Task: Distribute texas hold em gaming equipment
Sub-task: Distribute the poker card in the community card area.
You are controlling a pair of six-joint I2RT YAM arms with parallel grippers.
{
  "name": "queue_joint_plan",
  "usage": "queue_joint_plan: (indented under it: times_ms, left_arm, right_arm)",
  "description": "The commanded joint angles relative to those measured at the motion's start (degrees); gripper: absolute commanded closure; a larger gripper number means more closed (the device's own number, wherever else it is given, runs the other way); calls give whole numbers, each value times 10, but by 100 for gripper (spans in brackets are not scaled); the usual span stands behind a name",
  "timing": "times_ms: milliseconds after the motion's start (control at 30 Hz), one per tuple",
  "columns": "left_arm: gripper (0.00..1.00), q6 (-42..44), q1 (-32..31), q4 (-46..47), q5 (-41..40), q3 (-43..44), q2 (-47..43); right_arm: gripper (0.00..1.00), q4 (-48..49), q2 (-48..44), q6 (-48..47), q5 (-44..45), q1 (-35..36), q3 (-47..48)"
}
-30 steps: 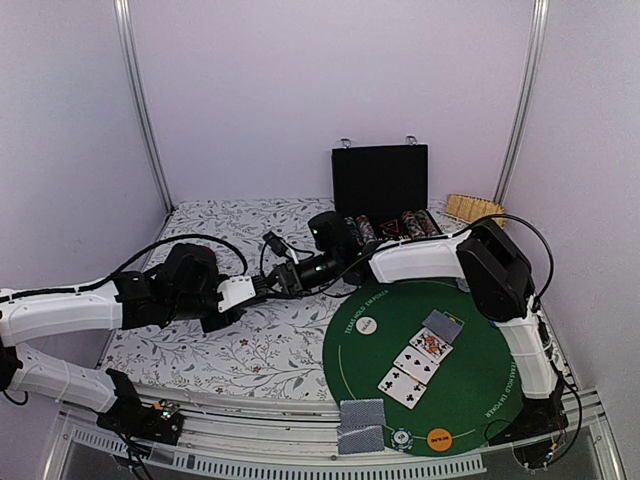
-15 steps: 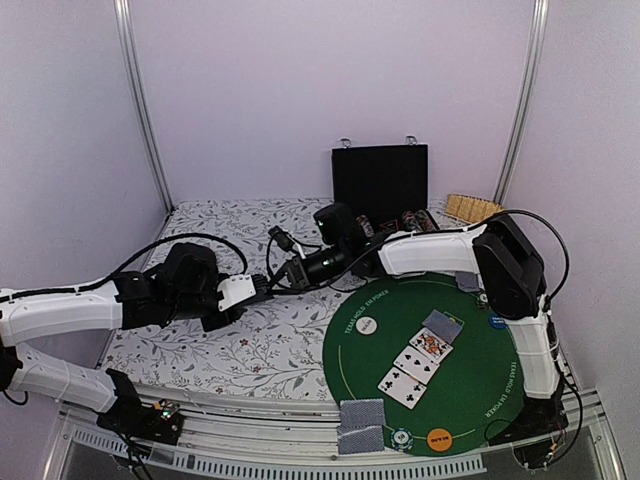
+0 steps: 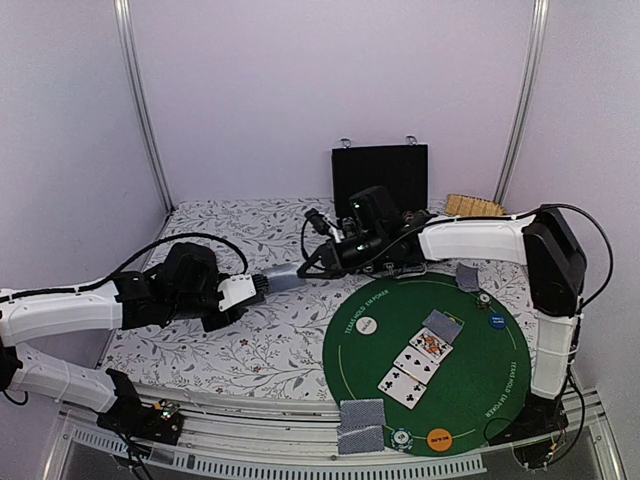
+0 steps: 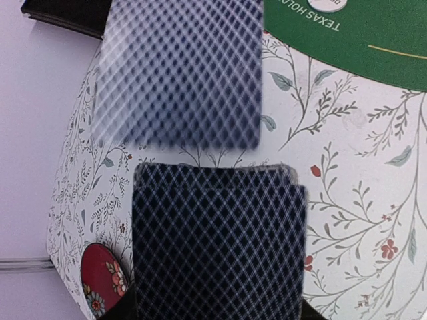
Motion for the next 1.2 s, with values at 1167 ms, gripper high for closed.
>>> queue_joint_plan:
  times_ms: [1167]
  left_arm:
    - [54, 4, -7, 7, 9, 3, 3]
  right_arm:
    - [97, 173, -341, 161, 55, -509, -655]
